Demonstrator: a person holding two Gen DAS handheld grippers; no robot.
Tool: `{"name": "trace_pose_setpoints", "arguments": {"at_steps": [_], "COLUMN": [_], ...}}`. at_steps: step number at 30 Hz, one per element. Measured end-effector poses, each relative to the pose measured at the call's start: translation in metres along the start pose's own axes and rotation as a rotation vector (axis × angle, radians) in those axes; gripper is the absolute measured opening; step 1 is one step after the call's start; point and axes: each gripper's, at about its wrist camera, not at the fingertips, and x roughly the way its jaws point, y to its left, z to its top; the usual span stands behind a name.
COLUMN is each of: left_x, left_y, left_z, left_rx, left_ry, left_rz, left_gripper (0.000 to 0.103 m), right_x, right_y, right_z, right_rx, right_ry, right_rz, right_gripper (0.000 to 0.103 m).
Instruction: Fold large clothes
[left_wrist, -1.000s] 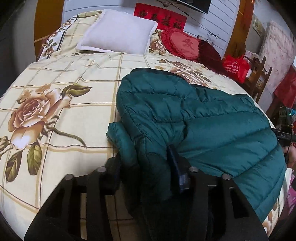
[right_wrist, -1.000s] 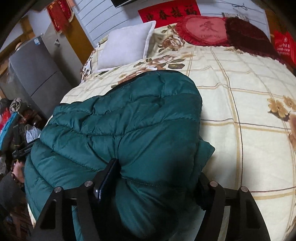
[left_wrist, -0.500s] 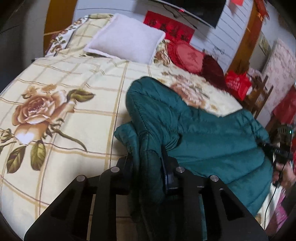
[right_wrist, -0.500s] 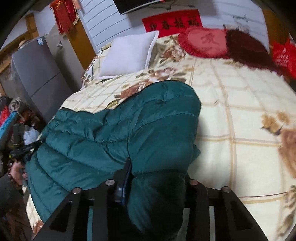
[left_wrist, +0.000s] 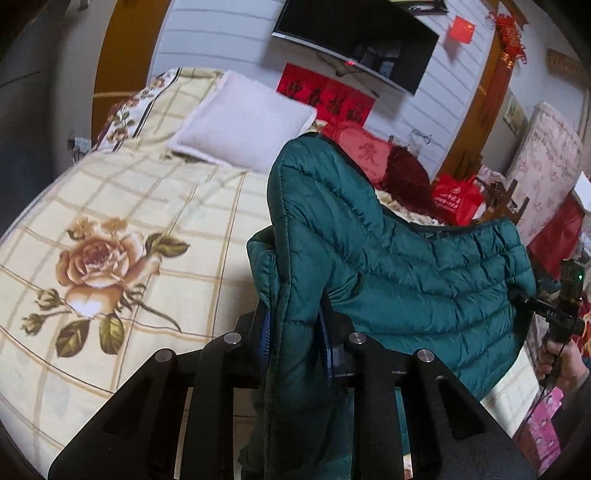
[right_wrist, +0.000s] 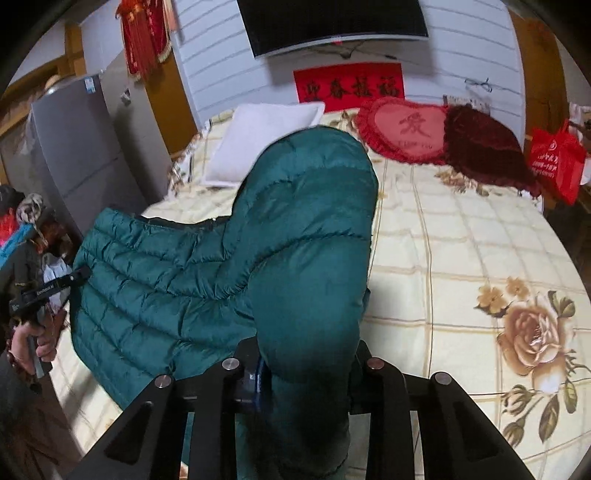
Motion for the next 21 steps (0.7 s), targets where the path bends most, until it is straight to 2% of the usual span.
{"name": "trace_pose_setpoints", "arguments": {"at_steps": [5,10,16,21], "left_x": [-0.036,-0.071,-0.112,-0.111], "left_y": [-0.013,-0.025,-0.037,-0.031], "left_z": [0.008,-0.001,-0.036,-0.076], "left_rx": [0.008,0.028,0.054,0.039], "left_ry": [-0.021,-0.019,0.005,0.035], "left_rz": [-0.022,-0.041,-0.063,-0.064], "left_gripper": [0.021,0.021,0.021,0.021], "right_x": [-0.041,-0.076,-0.112,-0.117], "right_y": [0.019,0.036,0.056,0.060], "right_z": [0.012,0.008,-0.015,-0.042], "right_rx": [-0.016,-0.038,-0.057,-0.047], "right_ry": [-0.040,-0.048,-0.029,0.005], "right_rz": [-0.014,-0.021,-0.016,0.001], "right_gripper": [0.028,0.028,0.028,0.028]}}
